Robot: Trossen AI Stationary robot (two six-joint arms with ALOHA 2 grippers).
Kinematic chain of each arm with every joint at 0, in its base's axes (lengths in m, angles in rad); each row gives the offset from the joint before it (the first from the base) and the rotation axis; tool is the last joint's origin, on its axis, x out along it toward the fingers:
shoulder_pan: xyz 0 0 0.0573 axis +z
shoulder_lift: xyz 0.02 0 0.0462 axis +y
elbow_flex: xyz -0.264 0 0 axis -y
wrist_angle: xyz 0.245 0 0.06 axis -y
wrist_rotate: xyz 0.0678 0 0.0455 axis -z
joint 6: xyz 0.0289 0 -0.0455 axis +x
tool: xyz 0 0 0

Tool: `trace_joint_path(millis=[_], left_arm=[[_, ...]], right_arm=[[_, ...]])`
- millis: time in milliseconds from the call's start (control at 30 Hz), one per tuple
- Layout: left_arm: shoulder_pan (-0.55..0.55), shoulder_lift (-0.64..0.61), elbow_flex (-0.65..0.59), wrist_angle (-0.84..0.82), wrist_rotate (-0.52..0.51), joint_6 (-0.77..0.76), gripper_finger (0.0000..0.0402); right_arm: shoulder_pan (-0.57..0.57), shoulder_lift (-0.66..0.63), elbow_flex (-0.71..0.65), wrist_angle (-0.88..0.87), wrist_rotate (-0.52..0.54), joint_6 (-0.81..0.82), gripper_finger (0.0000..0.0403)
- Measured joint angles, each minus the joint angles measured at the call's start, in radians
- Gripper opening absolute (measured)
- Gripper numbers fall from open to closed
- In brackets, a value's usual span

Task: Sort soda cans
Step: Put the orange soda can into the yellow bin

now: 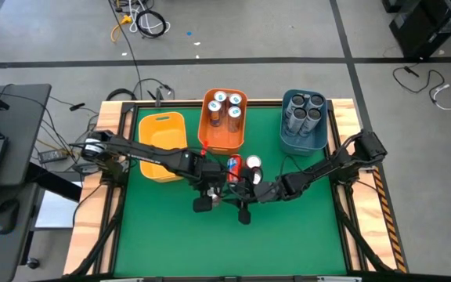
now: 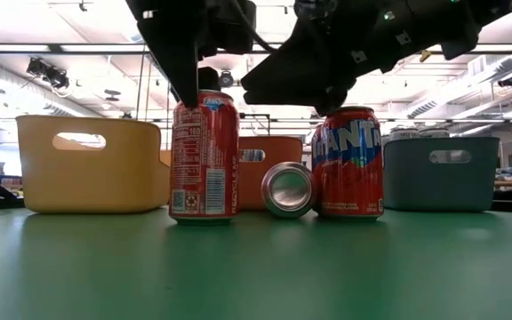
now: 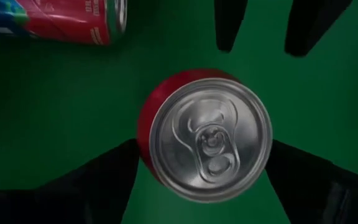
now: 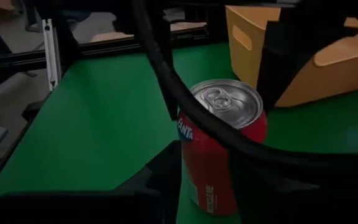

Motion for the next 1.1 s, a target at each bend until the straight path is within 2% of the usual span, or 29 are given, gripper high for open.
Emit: trace_joint_path(millis=[367,567,633,833,1100], left_arm=[[-0.01,0.036,0.002,0.026,-0.025,0.031,0.0341],[-0.009,0.049,0.018,0.013,-0.031,0.04,0.0311],[-0.009,0.054,0.047,-0.017,-0.034,0.057,0.0294],[0.005,0.045,0.164,-0.15,-0.071,0.079,0.0293],[0.066,-0.018,0.351,-0.34,-0.119,0.023,0.0293]], right_arm=[[-0.027,0.082,0.0,0.118,-0.046,0.024,0.0119],[-0.027,0.074,0.0,0.114,-0.049,0.012,0.0119],[-0.027,0.061,-0.002,0.104,-0.055,0.001,0.0119],[-0.03,-0.015,-0.001,0.058,-0.047,-0.035,0.0123],[-0.023,-0.152,-0.001,-0.08,-0.05,-0.074,0.0124]])
